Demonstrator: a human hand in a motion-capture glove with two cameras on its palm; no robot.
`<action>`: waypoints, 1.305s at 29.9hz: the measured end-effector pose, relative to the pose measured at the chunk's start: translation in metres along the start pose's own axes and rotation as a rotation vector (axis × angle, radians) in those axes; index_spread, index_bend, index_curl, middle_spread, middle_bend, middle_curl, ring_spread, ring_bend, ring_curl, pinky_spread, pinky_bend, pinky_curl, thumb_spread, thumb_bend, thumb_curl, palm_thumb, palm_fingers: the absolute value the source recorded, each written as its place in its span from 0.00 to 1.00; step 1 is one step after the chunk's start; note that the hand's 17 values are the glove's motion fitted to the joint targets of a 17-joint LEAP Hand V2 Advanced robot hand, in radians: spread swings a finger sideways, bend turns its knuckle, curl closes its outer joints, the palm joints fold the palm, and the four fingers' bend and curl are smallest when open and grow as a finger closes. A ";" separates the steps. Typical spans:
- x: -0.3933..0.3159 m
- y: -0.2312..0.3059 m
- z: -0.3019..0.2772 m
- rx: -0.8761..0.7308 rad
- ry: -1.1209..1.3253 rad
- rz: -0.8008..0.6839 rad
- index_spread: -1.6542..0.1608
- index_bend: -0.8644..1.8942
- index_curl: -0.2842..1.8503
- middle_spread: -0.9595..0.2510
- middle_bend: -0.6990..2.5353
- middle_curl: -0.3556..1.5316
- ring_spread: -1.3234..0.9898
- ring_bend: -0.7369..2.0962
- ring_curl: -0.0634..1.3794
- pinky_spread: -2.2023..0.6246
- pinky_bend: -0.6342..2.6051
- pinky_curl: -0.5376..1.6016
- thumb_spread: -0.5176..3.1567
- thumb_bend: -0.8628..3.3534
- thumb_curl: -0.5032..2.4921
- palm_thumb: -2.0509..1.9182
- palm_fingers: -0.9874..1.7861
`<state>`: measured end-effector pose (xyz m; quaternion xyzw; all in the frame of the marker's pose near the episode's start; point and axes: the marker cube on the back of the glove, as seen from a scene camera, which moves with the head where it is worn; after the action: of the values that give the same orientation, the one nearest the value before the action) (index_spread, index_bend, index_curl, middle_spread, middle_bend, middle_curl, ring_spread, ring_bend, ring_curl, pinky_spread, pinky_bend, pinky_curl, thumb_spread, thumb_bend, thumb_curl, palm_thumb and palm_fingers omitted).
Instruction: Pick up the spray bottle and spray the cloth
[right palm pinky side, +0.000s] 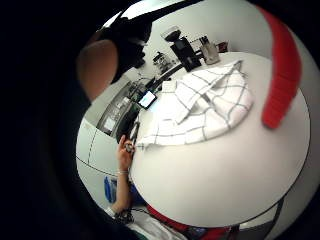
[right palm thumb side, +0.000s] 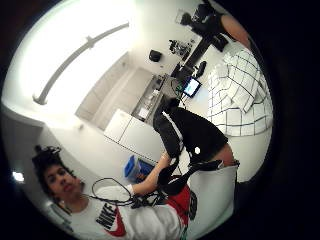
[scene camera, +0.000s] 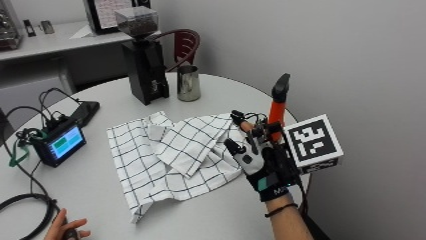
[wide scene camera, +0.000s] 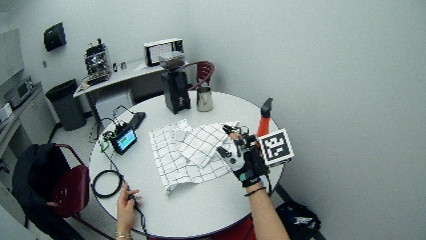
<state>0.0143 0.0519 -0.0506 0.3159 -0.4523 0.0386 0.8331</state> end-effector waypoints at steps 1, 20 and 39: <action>0.002 0.001 -0.003 0.008 0.001 0.000 0.71 0.37 0.27 0.78 0.28 0.35 0.58 0.35 0.23 0.87 0.28 0.39 0.47 0.23 0.24 0.66 0.57; 0.064 -0.016 -0.043 0.161 -0.010 0.170 0.71 0.37 0.27 0.79 0.28 0.37 0.59 0.34 0.24 0.87 0.26 0.40 0.46 0.21 0.26 0.67 0.58; 0.118 -0.078 -0.026 0.141 -0.060 0.319 0.72 0.35 0.25 0.76 0.30 0.39 0.59 0.35 0.26 0.87 0.26 0.41 0.43 0.20 0.27 0.71 0.58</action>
<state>0.1301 -0.0221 -0.0071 0.2988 -0.5174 0.1925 0.7784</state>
